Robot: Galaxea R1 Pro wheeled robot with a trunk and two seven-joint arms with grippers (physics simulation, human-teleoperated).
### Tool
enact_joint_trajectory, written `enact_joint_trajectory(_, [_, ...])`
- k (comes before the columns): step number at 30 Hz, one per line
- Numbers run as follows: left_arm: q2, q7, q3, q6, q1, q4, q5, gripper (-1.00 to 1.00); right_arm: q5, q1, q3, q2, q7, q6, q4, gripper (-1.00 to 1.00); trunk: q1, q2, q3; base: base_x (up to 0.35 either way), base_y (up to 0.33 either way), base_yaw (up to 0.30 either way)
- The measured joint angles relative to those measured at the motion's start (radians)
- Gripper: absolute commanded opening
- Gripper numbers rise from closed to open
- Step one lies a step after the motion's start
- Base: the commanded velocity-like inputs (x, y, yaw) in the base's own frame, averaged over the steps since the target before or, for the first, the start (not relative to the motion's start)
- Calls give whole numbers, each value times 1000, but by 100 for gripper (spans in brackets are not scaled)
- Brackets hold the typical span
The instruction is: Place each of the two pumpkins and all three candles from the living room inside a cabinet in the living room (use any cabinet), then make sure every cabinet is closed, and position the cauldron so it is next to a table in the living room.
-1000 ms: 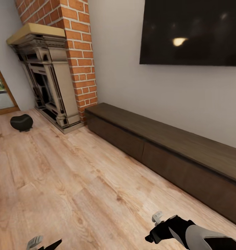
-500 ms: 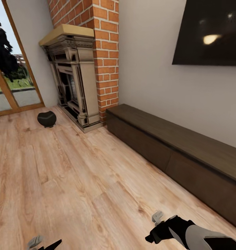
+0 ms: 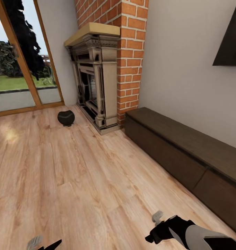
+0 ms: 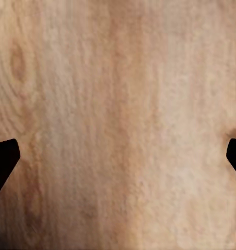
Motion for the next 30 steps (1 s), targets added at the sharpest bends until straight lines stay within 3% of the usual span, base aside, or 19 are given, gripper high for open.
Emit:
enact_joint_trajectory(11, [0,0,-1,0,0,0,0,100,0,0,0,0,1,0,0,100,0,0,0,334,23,281])
enact_joint_trajectory(24, [0,0,-1,0,0,0,0,100,0,0,0,-1,5,-1,0,100,0,0,0,336,0,35])
enact_joint_trajectory(30, [0,0,-1,0,0,0,0,100,0,0,0,-1,2,-3,-1,100,0,0,0,336,35,225])
